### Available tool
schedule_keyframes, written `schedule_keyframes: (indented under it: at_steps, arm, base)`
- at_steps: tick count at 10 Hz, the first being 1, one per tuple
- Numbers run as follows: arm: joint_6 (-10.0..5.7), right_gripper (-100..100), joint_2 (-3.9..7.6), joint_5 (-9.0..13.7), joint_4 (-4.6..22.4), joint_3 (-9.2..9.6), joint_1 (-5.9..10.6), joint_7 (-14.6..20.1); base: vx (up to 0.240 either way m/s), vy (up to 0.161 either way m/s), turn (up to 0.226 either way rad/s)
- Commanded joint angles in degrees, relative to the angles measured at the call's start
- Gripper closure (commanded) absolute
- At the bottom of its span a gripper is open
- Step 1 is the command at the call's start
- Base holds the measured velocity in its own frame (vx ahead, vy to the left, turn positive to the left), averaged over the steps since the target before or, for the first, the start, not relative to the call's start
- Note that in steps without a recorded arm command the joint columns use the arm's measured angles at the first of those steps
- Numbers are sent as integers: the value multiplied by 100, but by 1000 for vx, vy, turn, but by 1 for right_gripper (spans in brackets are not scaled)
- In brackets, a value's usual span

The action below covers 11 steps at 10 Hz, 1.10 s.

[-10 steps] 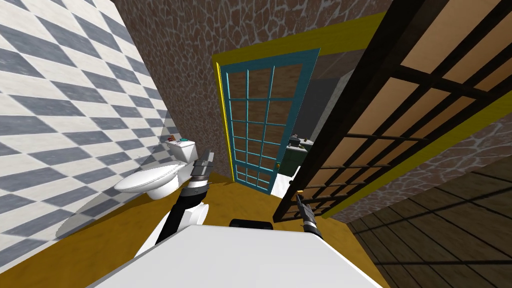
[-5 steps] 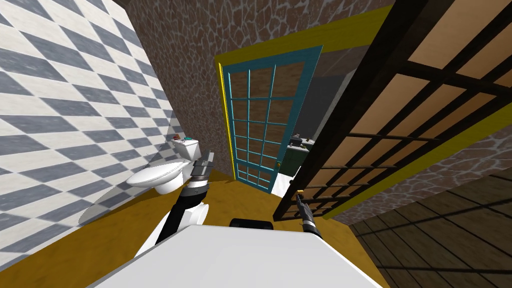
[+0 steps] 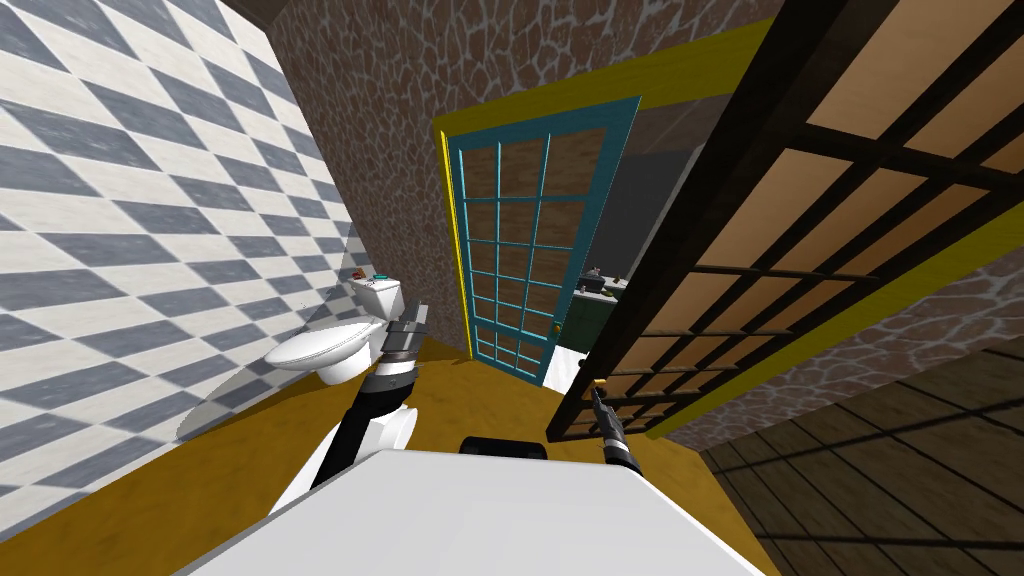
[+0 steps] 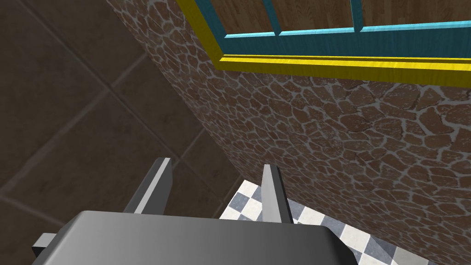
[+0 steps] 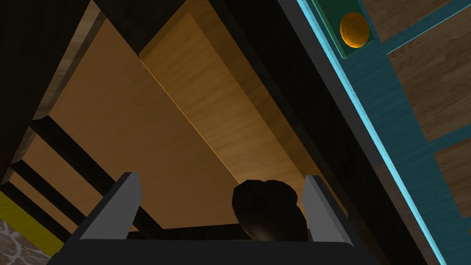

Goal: Pull the door open

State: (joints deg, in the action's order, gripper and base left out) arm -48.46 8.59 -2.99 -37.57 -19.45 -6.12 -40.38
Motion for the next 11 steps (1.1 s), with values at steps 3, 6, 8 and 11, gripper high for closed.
schedule_keyframes:
  at_steps: [3,6,8,11]
  arm:
    - [8,100,117,165,-53,19,-26,456]
    - [-3,100,153,290,-55,141,-1,846]
    - [-8,100,172,357,-56,207,13,1143]
    - [-14,100,192,425,-57,273,26,1407]
  base:
    - [-27,-18,56]
    - [-37,-23,64]
    - [-60,-28,59]
    - [-38,-23,49]
